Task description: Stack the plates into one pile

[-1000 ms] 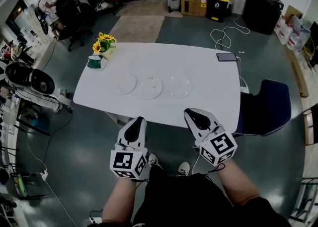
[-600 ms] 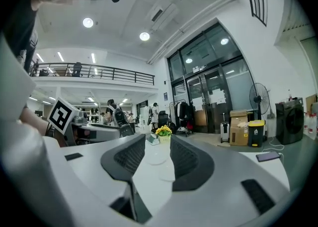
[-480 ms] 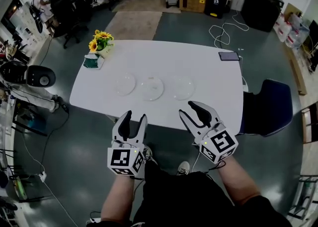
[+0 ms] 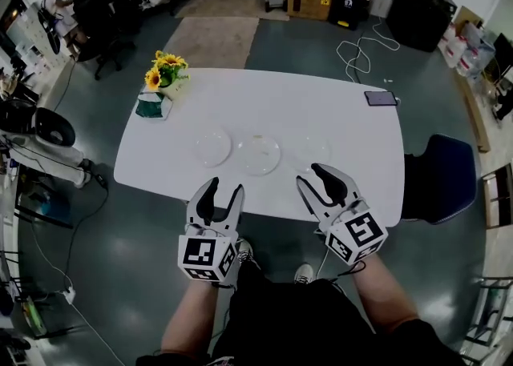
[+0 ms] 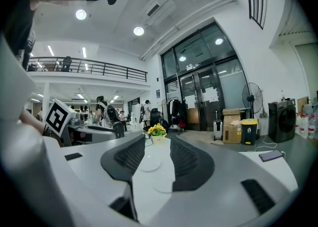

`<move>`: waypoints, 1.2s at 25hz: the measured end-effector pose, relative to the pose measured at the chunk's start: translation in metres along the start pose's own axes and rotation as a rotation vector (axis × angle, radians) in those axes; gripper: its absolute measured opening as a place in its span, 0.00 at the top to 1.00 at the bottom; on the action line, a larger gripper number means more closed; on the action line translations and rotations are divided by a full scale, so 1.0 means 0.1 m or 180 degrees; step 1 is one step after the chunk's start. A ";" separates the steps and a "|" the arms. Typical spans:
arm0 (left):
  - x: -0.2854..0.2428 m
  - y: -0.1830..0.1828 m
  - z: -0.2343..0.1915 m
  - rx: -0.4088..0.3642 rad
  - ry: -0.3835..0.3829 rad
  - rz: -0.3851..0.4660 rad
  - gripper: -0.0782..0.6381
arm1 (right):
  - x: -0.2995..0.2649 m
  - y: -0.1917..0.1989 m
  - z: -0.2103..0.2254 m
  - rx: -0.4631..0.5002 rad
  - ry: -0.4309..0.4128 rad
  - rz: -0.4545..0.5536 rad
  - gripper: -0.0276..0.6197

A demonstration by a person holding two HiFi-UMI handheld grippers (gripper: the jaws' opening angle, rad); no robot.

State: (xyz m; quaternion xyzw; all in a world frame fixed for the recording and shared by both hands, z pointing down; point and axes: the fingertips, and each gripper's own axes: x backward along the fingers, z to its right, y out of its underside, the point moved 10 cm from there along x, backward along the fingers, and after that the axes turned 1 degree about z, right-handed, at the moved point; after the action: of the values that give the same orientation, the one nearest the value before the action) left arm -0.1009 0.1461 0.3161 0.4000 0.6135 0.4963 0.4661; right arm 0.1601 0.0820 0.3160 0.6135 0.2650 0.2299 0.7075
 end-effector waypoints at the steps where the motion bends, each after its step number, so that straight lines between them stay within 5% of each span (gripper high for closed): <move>1: -0.02 0.00 -0.09 0.0005 0.0014 -0.0009 0.59 | -0.08 0.00 -0.03 -0.0004 0.0015 -0.0004 0.70; 30: -0.33 0.11 -2.21 0.0088 0.0178 -0.0158 0.58 | -1.94 0.06 -0.90 -0.0028 0.0253 -0.0153 0.70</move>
State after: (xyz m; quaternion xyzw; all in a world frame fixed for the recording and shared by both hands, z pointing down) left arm -0.3066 0.0643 0.3485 0.3769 0.6428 0.4871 0.4554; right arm -0.0453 0.0232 0.3303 0.5941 0.3066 0.2382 0.7044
